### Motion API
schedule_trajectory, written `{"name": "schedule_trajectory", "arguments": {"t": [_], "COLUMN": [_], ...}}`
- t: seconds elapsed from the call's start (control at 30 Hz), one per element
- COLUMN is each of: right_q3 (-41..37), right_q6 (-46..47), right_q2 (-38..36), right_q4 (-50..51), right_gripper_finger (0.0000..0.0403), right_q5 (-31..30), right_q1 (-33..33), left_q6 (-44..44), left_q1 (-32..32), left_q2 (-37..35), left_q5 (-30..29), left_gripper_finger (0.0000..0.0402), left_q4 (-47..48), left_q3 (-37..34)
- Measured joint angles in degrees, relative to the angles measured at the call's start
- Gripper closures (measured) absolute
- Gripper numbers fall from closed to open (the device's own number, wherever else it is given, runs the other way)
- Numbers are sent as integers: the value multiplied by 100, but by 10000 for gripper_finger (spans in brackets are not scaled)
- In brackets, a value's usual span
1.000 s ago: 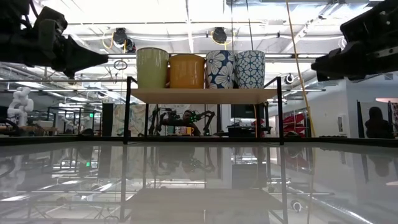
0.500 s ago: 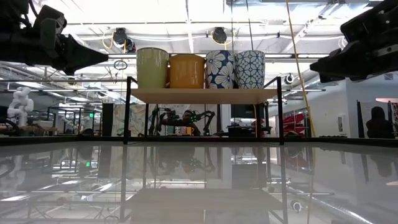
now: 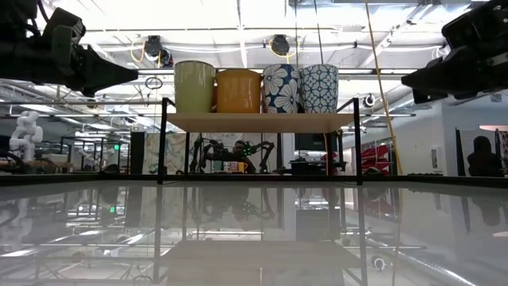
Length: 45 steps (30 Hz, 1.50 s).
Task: Place coffee mugs
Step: Return to Home Position
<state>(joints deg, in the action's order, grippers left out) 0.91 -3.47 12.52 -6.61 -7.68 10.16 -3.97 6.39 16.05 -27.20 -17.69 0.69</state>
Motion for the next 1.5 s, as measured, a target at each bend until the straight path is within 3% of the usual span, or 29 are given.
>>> {"name": "schedule_trajectory", "arguments": {"t": [0.47, 1.03, 1.2, 1.5], "right_q3": [48, 72, 72, 72], "right_q6": [-261, -622, -622, -958], "right_q2": [-1253, -1235, -1235, -1235], "right_q4": [476, 580, 581, 493], "right_gripper_finger": [403, 403, 403, 403], "right_q5": [50, 42, 36, 19], "right_q1": [122, 122, 122, 120], "left_q6": [262, 369, 183, 107], "left_q1": [0, 0, 0, 0], "left_q2": [0, 0, -12, -101], "left_q5": [0, 21, 467, 419], "left_gripper_finger": [396, 396, 396, 396], "left_q4": [370, 252, -130, 208], "left_q3": [0, 0, 1, -4]}}
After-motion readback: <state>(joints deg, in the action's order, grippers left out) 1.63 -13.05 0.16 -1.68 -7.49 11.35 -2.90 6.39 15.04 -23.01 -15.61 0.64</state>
